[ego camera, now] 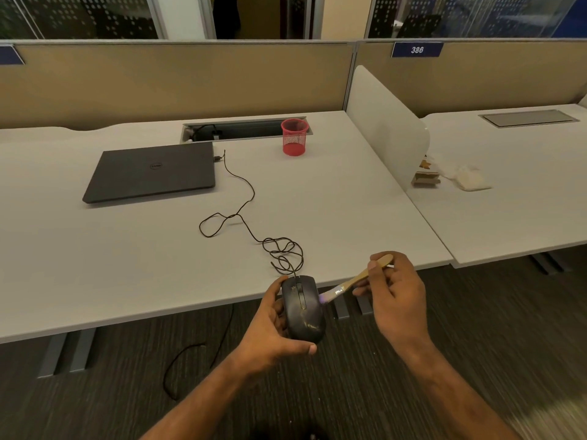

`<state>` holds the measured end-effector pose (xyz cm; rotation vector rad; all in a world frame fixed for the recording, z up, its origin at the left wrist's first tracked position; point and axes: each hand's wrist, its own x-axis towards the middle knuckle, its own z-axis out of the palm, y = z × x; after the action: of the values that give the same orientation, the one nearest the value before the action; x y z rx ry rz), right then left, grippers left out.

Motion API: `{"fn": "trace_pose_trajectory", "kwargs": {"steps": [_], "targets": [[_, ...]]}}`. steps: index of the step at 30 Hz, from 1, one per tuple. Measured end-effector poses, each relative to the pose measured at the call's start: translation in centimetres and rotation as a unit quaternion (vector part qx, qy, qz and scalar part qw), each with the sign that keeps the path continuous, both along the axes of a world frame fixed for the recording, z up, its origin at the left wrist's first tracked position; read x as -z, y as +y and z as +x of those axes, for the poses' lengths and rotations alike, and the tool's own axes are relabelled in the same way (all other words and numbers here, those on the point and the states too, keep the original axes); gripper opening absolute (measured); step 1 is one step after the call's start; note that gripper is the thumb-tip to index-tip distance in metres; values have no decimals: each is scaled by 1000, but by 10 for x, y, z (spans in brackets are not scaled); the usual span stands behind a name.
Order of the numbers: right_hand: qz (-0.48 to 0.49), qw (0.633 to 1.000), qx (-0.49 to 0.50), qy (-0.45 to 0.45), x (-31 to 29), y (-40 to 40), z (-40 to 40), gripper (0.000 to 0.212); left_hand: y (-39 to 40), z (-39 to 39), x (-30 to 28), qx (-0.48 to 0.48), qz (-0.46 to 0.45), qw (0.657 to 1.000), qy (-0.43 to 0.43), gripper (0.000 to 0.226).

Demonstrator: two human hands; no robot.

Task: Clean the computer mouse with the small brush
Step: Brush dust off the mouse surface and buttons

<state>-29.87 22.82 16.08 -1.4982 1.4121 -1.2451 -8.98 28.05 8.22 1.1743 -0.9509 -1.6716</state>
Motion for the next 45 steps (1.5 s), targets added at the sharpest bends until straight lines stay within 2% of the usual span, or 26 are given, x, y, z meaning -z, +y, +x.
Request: {"fn": "trace_pose_trajectory", "kwargs": {"steps": [5, 11, 15, 19, 22, 27, 33, 41, 45], "targets": [[-17, 999, -19, -38, -2, 5, 7, 7, -1, 0, -1, -3, 3, 1000, 1, 129], [-21, 1000, -14, 12, 4, 6, 7, 8, -2, 0, -4, -6, 7, 1000, 7, 128], [-31, 999, 16, 9, 0, 2, 0, 8, -1, 0, -5, -7, 6, 1000, 0, 129], [-25, 999, -11, -27, -4, 6, 9, 7, -2, -1, -6, -5, 6, 1000, 2, 128], [-17, 1000, -23, -4, -1, 8, 12, 7, -3, -1, -7, -5, 6, 1000, 3, 128], [-13, 1000, 12, 20, 0, 3, 0, 7, -1, 0, -7, -7, 6, 1000, 2, 129], [-12, 999, -8, -39, -2, 3, 8, 7, -3, -3, -6, -10, 7, 1000, 1, 129], [-31, 999, 24, 32, 1, 5, 0, 8, -4, -1, -4, -13, 4, 1000, 6, 130], [-37, 999, -15, -29, -3, 12, 5, 8, -5, -2, -5, -13, 1, 1000, 5, 128]]}}
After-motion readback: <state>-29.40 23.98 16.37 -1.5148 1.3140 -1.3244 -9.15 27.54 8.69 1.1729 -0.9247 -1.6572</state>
